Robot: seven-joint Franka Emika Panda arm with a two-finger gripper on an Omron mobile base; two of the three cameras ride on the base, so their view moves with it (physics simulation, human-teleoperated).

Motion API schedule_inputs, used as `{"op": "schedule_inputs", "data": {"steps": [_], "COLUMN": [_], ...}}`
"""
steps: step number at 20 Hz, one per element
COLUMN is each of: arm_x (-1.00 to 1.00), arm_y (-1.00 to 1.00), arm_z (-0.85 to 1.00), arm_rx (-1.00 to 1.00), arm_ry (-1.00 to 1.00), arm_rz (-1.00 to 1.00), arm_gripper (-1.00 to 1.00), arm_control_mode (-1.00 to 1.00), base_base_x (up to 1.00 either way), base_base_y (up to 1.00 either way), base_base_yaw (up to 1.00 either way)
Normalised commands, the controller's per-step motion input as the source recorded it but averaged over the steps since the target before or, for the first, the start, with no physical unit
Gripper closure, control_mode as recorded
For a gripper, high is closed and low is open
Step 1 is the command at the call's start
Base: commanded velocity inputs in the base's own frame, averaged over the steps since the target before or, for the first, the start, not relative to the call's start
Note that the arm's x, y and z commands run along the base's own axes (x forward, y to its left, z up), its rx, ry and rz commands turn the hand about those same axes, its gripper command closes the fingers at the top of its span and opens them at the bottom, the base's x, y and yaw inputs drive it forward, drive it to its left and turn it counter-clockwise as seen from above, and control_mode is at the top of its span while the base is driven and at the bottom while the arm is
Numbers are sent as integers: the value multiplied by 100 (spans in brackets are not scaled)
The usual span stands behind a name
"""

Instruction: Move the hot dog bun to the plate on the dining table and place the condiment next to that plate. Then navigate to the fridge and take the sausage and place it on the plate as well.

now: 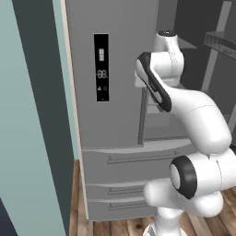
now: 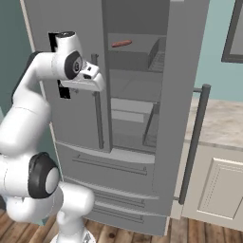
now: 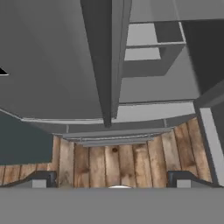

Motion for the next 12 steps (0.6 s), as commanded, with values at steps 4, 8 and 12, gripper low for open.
{"op": "schedule_inputs", "data": {"steps": [4,8,12], "arm_x": [69,72,71], "arm_y": [-9,2,0], "arm_z": [-16,-31,-16], "arm_rx": [13,0,0], "arm_ry": [-9,-2,0], "arm_rz": [-22,-5,0], "arm_gripper": [-100,-100,-100], "arm_control_mode": [-100,-100,-100], "base_base_x": [0,0,0], "base_base_y": [0,0,0], "base_base_yaw": [0,0,0]}}
